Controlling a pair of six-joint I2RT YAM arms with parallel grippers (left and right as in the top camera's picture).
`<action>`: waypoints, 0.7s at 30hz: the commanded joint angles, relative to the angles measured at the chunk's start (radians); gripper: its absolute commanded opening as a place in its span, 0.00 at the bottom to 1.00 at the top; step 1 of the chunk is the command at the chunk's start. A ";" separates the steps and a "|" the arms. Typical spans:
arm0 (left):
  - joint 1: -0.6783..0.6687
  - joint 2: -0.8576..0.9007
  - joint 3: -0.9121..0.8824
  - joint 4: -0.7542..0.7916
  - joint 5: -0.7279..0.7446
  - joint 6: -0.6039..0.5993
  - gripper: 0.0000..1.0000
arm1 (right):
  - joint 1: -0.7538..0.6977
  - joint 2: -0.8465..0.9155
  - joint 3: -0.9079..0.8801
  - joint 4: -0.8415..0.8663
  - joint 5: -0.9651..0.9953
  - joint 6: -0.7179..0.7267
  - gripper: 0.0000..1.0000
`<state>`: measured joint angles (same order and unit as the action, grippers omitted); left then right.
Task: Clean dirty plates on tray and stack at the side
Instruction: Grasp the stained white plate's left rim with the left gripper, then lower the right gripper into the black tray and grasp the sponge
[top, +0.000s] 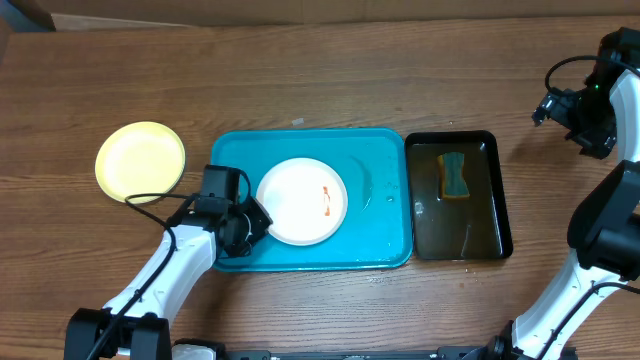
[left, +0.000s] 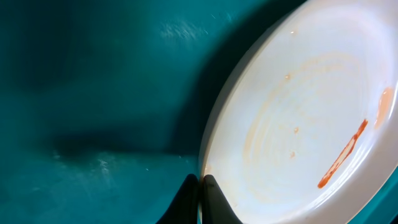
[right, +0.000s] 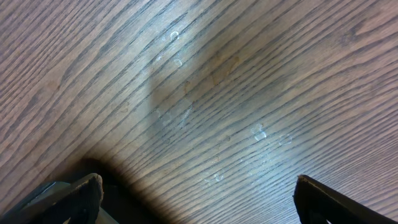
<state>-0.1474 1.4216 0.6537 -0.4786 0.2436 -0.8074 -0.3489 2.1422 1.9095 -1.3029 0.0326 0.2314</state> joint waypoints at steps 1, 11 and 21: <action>-0.006 0.003 0.068 -0.026 0.008 0.097 0.16 | 0.000 -0.009 0.022 0.001 0.002 -0.002 1.00; -0.006 0.004 0.237 -0.229 -0.166 0.256 0.41 | 0.000 -0.009 0.022 0.001 0.002 -0.002 1.00; -0.057 0.118 0.237 -0.194 -0.178 0.263 0.36 | 0.000 -0.009 0.022 0.001 0.002 -0.002 1.00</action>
<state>-0.1852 1.4918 0.8742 -0.6865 0.0921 -0.5682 -0.3489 2.1422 1.9095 -1.3033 0.0326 0.2314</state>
